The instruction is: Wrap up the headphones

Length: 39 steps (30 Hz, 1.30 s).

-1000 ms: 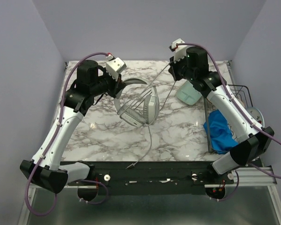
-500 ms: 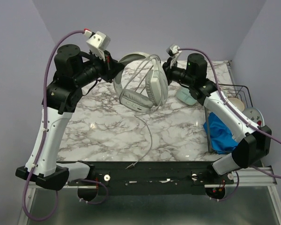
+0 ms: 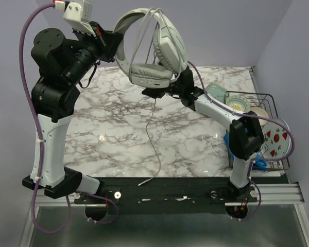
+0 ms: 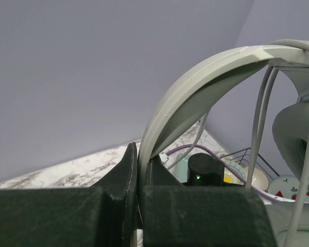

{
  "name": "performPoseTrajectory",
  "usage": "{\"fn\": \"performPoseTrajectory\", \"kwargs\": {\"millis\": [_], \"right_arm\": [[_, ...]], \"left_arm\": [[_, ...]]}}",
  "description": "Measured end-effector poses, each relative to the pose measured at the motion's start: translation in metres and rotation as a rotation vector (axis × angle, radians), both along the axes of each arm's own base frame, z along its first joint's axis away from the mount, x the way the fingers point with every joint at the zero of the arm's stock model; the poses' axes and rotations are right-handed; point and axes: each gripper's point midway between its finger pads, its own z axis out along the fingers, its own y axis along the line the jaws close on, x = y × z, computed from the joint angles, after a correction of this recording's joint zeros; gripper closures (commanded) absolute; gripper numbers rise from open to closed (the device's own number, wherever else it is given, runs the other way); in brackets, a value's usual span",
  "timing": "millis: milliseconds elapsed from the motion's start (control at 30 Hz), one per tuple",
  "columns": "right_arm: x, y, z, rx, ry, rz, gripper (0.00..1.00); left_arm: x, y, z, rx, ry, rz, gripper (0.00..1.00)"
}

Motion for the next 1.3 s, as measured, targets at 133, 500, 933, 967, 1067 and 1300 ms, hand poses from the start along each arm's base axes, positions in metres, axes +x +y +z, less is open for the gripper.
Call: {"fn": "performPoseTrajectory", "kwargs": {"millis": [133, 500, 933, 967, 1067, 1300], "right_arm": [[0.011, 0.006, -0.029, -0.024, 0.058, -0.017, 0.64], [-0.001, 0.020, -0.084, -0.110, 0.128, -0.031, 0.83], [-0.082, 0.033, -0.157, -0.514, 0.107, 0.046, 0.99], [-0.091, 0.035, -0.155, -0.561, 0.082, 0.065, 0.99], [-0.102, 0.043, -0.141, -0.632, -0.003, 0.099, 0.99], [-0.165, 0.080, -0.097, -0.744, -0.239, 0.201, 0.99]], "left_arm": [[0.001, 0.010, 0.015, -0.039, -0.013, 0.059, 1.00], [0.012, 0.031, 0.036, -0.094, -0.045, 0.190, 1.00], [0.090, 0.113, 0.000, -0.028, 0.001, 0.627, 1.00], [0.103, 0.123, -0.007, -0.013, 0.008, 0.673, 1.00], [0.130, 0.145, -0.028, 0.046, 0.023, 0.790, 1.00], [0.180, 0.167, -0.082, 0.274, 0.034, 0.956, 1.00]]}}
